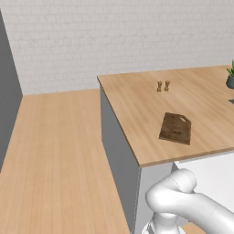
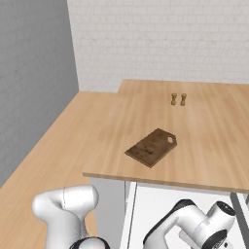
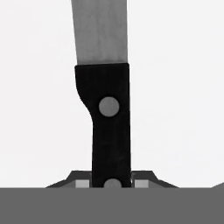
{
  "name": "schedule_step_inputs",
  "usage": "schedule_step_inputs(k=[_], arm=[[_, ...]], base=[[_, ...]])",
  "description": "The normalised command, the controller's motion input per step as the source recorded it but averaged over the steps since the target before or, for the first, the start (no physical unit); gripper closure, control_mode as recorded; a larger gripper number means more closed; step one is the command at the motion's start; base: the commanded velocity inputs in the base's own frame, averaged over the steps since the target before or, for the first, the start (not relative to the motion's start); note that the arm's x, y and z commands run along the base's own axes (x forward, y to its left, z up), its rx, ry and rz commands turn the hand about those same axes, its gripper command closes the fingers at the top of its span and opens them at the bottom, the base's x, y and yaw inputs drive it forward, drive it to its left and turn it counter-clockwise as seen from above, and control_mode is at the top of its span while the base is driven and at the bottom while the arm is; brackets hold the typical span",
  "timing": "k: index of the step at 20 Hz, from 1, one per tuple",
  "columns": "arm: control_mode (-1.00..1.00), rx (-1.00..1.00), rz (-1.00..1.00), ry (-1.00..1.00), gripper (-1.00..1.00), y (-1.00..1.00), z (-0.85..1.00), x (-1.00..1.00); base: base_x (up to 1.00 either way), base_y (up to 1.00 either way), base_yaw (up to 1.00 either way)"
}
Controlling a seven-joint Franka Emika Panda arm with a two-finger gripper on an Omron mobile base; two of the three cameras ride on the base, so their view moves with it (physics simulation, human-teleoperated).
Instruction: Pick up the knife from the drawer and place it on the cutting board. Then place the meat from the plate to the cutting board.
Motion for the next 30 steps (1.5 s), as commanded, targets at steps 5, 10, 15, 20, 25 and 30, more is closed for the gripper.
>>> schedule_step_inputs(k=[5, 10, 15, 20, 25, 30], arm=[[-1.00, 0.10, 0.00, -0.18, 1.00, -0.01, 0.94, -0.25], [-1.00, 0.09, 0.00, -0.17, 1.00, -0.06, 0.86, -0.14], [-1.00, 0.07, 0.00, -0.10, 1.00, 0.00, 0.85, -0.01], [-1.00, 0.04, 0.02, -0.05, 1.00, 0.00, 0.86, 0.42], [-1.00, 0.01, 0.04, -0.01, 1.00, 0.01, 0.87, 0.76], [-1.00, 0.00, 0.03, 0.01, 1.00, 0.21, 0.82, 0.79]], base=[[0.00, 0.00, 0.00], [0.00, 0.00, 0.00], [0.00, 0.00, 0.00], [0.00, 0.00, 0.00], [0.00, 0.00, 0.00], [0.00, 0.00, 0.00]])
